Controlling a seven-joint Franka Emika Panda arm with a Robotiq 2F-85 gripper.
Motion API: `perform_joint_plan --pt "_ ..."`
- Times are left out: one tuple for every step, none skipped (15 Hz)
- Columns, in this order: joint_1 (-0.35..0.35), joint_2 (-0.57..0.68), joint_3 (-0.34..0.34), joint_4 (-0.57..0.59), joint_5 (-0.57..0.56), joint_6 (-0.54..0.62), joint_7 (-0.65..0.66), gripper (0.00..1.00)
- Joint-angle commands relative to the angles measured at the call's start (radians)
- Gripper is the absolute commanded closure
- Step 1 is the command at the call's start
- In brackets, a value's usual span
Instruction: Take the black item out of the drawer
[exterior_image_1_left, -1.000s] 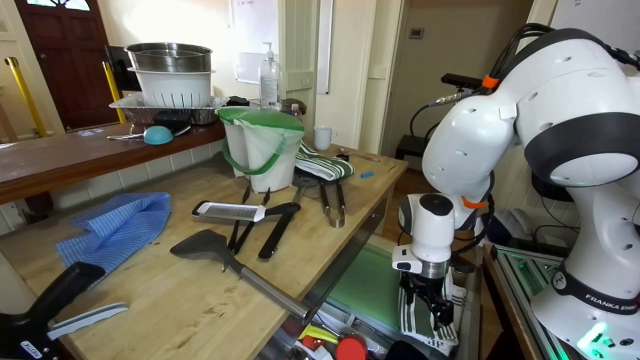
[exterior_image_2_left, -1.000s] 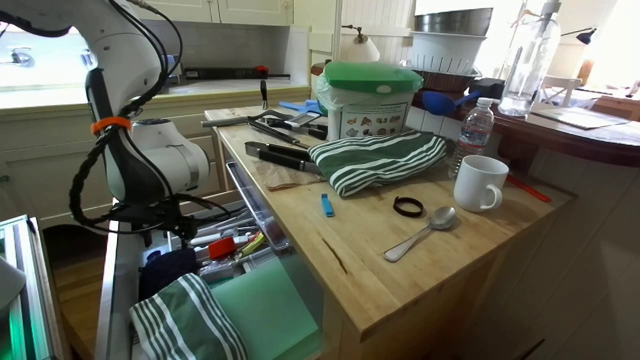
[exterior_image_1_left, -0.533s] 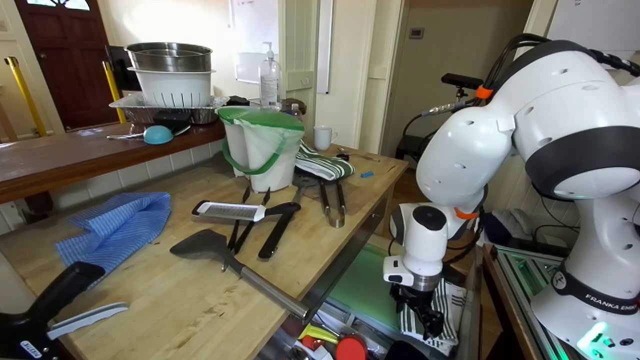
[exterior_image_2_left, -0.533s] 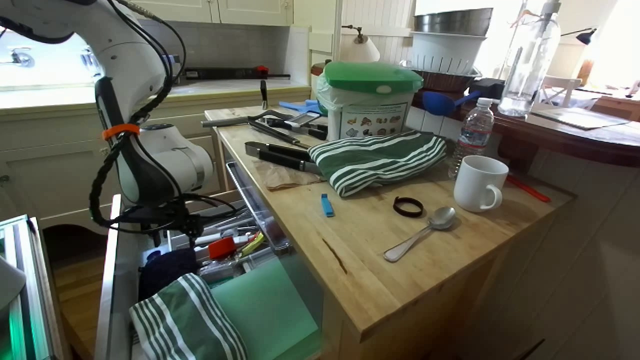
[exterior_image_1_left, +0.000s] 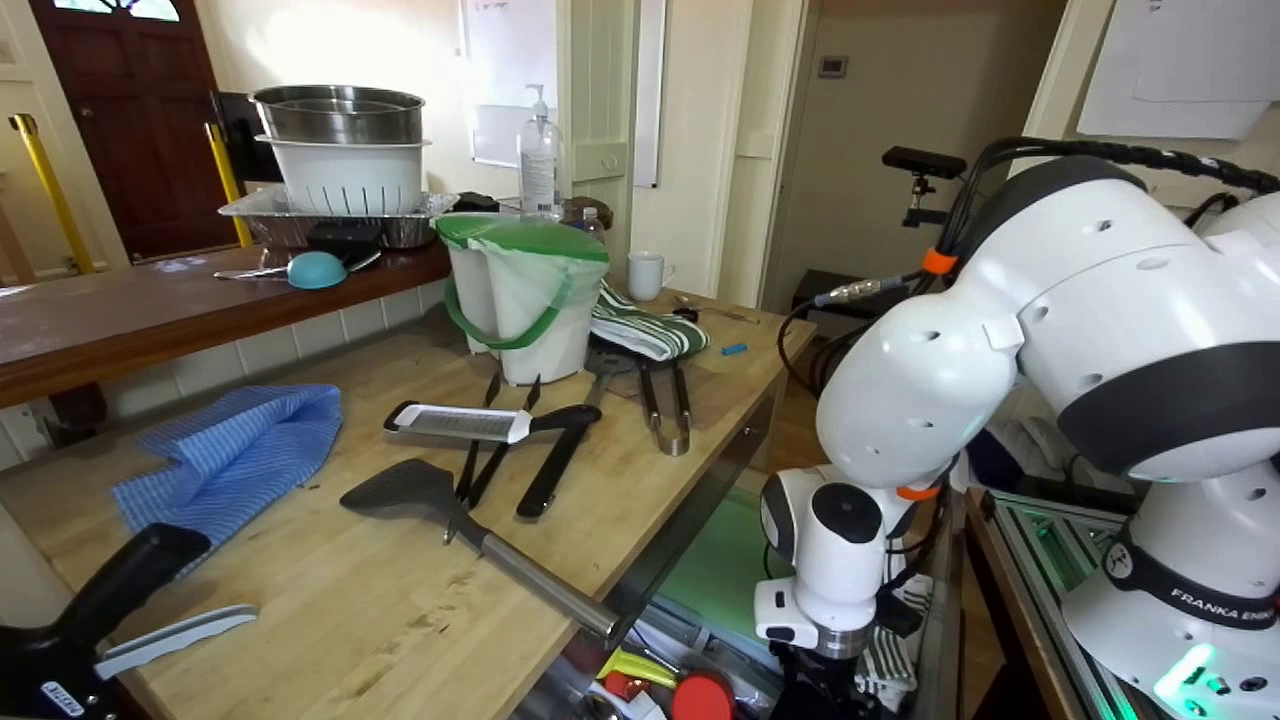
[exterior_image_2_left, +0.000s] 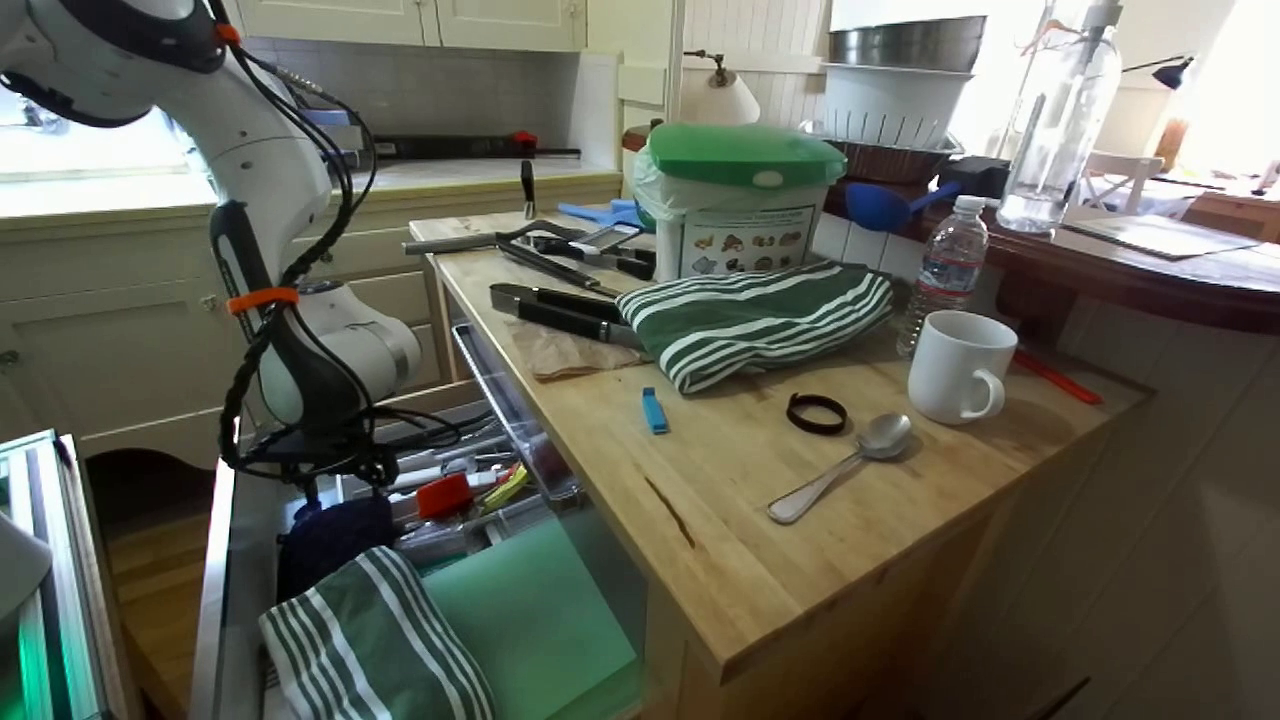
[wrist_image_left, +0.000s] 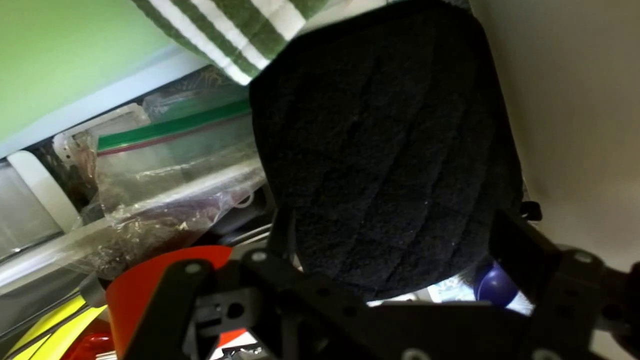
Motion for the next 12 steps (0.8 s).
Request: perform_joint_plan --pt "0.014 0.082 0.014 0.094 -0.007 -0.014 0.085 0.00" --pt "0.017 0.092 0.013 0.110 -0.009 -0.016 0.096 0.00" --pt "0.021 0.102 0.012 0.125 -0.012 -0.018 0.106 0.00" --pt "0.027 0.115 0.009 0.143 -0.018 -0.019 0.119 0.00" --pt "0.030 0.126 0.008 0.160 -0.023 -0.015 0.133 0.00" --pt "0.034 0.139 0.007 0.177 -0.029 -0.010 0.148 0.00" --pt "0.038 0.153 0.005 0.195 -0.037 -0.005 0.166 0.00" --pt "0.043 0.166 0.003 0.211 -0.046 -0.001 0.182 0.00" --pt "0.048 0.180 0.002 0.229 -0.056 0.005 0.202 0.00" --pt "0.052 0.190 0.000 0.242 -0.063 0.008 0.218 0.00" --pt "0.055 0.202 -0.001 0.258 -0.068 0.010 0.234 0.00" --pt "0.058 0.212 -0.003 0.271 -0.073 0.013 0.247 0.00"
